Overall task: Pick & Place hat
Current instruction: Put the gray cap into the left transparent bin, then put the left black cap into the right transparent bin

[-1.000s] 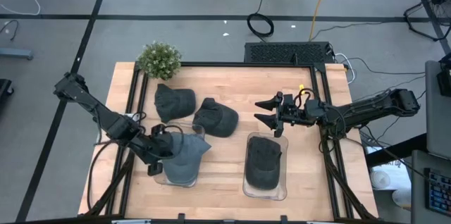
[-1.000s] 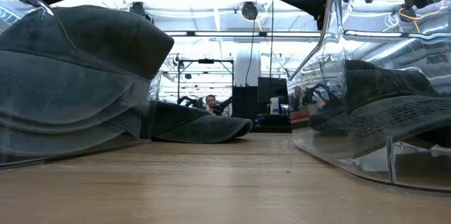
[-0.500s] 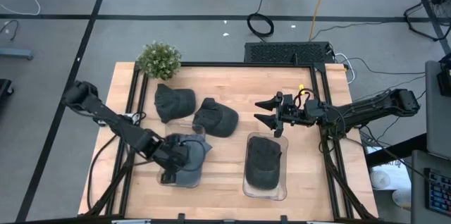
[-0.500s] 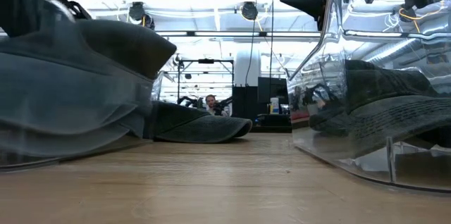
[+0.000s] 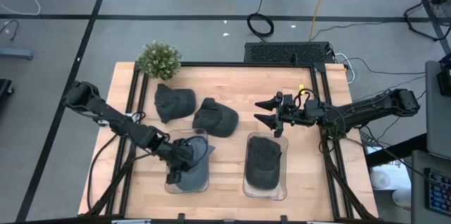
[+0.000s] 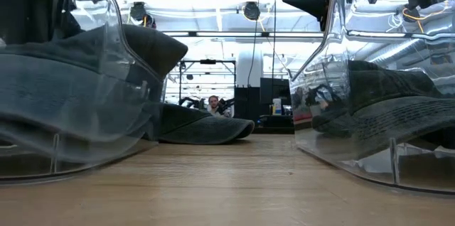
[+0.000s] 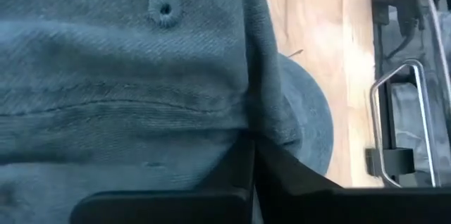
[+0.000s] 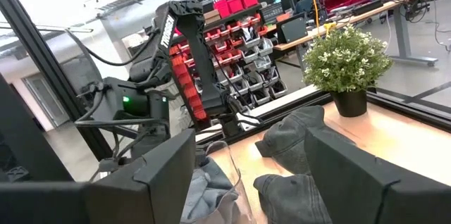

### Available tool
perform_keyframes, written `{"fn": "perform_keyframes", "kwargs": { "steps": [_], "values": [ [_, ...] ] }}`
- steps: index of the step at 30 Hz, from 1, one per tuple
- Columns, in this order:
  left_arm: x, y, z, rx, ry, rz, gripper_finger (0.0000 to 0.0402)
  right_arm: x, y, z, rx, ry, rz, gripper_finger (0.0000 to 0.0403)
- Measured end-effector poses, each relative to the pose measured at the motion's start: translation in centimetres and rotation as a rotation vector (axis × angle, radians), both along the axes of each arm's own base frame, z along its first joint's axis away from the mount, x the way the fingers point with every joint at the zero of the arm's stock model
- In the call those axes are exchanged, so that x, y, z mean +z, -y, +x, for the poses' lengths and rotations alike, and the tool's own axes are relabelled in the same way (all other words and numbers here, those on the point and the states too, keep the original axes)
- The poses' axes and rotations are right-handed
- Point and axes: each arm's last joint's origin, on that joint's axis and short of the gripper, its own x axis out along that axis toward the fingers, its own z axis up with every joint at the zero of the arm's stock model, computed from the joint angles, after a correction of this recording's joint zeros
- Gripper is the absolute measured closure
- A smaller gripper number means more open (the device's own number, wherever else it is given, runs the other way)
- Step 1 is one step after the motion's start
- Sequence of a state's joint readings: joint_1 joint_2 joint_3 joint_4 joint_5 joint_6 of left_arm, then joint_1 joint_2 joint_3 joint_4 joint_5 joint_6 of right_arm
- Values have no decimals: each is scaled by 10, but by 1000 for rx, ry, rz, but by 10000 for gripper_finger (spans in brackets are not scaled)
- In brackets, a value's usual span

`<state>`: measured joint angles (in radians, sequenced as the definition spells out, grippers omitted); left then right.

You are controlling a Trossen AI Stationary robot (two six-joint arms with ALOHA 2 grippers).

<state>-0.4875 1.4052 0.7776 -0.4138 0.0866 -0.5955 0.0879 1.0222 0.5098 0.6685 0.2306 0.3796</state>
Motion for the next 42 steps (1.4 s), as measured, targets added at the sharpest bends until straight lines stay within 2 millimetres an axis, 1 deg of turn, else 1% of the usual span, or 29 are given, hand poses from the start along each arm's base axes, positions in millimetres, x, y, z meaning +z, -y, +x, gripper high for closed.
{"fn": "perform_keyframes", "kwargs": {
  "steps": [2, 6, 10, 14, 17, 20, 22, 25, 28, 30, 33, 37, 39, 42],
  "values": [
    [1, -1, 0, 3, -6, -10, 395, 0, 0, 0, 0, 0, 1, 149],
    [11, -3, -3, -11, -10, -50, 398, 0, 0, 0, 0, 0, 1, 149],
    [33, -6, -10, -11, 20, -62, 393, 0, 0, 0, 0, 0, 0, 149],
    [54, -11, -15, 16, 93, -52, 398, 0, 0, 0, 0, 0, 0, 149],
    [67, -14, -21, 16, 152, -51, 393, 0, 0, 0, 0, -1, -1, 149],
    [81, -24, -33, 41, 165, 39, 393, -1, 0, 0, 0, -8, -1, 149],
    [93, -35, -47, 124, 147, 155, 398, -2, 0, 0, 0, -18, -1, 149],
    [109, -55, -68, 344, 129, 295, 392, -3, 0, 0, 2, -32, -3, 149],
    [119, -73, -83, 590, 149, 342, 377, -4, -3, 0, 12, -39, -7, 149],
    [120, -84, -89, 681, 126, 352, 361, -4, -5, 0, 22, -40, -23, 149],
    [116, -99, -90, 755, 44, 369, 319, -4, -9, 0, 36, -46, -67, 149],
    [109, -119, -77, 741, -75, 398, 241, -4, -13, -1, 51, -51, -121, 149],
    [102, -133, -68, 751, -156, 416, 201, -4, -15, -1, 62, -54, -142, 149],
    [90, -161, -58, 784, -274, 460, 150, -6, -20, -2, 82, -79, -164, 149]
  ]
}}
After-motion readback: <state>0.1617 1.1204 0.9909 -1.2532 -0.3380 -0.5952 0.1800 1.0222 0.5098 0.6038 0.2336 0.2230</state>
